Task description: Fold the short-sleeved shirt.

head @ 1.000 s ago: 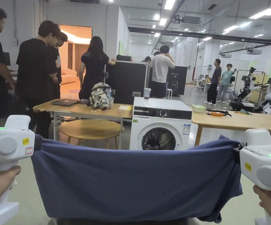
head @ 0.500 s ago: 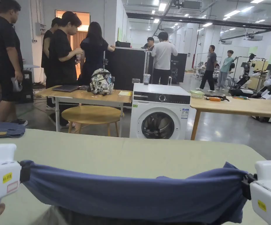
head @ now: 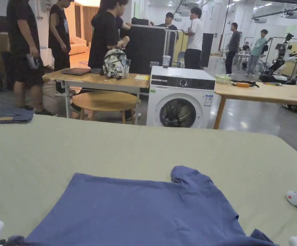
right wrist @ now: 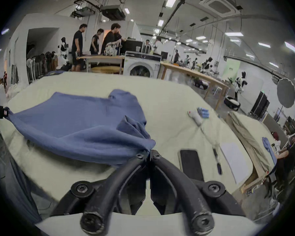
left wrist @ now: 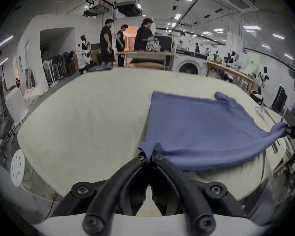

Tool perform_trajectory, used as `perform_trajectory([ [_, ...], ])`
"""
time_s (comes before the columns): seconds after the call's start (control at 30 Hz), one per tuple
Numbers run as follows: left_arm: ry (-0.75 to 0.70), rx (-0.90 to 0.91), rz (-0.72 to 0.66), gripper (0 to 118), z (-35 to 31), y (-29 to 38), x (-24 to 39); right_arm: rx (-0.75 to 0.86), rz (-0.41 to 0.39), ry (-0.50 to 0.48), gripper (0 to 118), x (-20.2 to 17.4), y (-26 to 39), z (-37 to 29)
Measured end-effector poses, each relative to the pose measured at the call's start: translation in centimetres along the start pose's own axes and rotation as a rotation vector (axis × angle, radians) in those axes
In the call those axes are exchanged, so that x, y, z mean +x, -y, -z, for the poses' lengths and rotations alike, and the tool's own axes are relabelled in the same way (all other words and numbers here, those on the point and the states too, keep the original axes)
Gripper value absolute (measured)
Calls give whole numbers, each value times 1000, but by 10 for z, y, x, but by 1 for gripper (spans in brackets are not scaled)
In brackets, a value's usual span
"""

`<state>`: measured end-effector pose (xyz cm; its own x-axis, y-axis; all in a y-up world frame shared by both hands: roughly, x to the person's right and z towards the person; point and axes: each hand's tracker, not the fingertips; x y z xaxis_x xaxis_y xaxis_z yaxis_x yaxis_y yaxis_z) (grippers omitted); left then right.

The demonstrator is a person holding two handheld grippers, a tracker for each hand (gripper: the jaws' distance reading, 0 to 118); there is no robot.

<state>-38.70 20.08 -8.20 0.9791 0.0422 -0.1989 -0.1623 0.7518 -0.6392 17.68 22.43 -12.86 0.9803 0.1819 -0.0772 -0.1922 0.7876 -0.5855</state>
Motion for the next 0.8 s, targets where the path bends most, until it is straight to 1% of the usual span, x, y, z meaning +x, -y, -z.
perform_trajectory([
  [0.1, -13, -66, 31, 0, 14, 19, 2, -71, 11, -21, 1, -1, 20, 9],
  [0.23, -20, -171, 51, 0, 49, 40, -7, -186, -38, -24, 1, 4, 47, 37],
  [0.33, -30, -236, 74, 0, 70, 49, -11, -269, -60, -49, 1, 7, 63, 56],
  [0.43, -42, -225, 88, 0, 68, 52, -8, -312, -70, -60, 3, 9, 76, 70],
  [0.5, -46, -225, 95, 0, 69, 51, -8, -315, -73, -58, 6, 8, 81, 75],
  [0.53, -46, -224, 97, 0, 68, 51, -8, -314, -73, -60, 10, 14, 85, 79],
  [0.57, -44, -223, 97, 0, 67, 51, -7, -306, -75, -46, 16, 15, 84, 78],
  [0.63, -42, -218, 88, 0, 63, 46, -9, -306, -78, -10, 33, 19, 77, 73],
  [0.67, -39, -207, 76, 3, 59, 43, -9, -310, -68, -5, 46, 19, 71, 67],
  [0.7, -30, -182, 64, 6, 52, 40, -8, -308, -54, -5, 55, 23, 66, 61],
  [0.73, -25, -152, 55, 11, 47, 35, -7, -297, -33, -15, 62, 25, 60, 55],
  [0.77, -17, -120, 42, 19, 42, 30, -6, -267, -4, -35, 63, 27, 54, 49],
  [0.8, 0, -89, 24, 22, 38, 24, -6, -235, 15, -45, 63, 31, 49, 46],
])
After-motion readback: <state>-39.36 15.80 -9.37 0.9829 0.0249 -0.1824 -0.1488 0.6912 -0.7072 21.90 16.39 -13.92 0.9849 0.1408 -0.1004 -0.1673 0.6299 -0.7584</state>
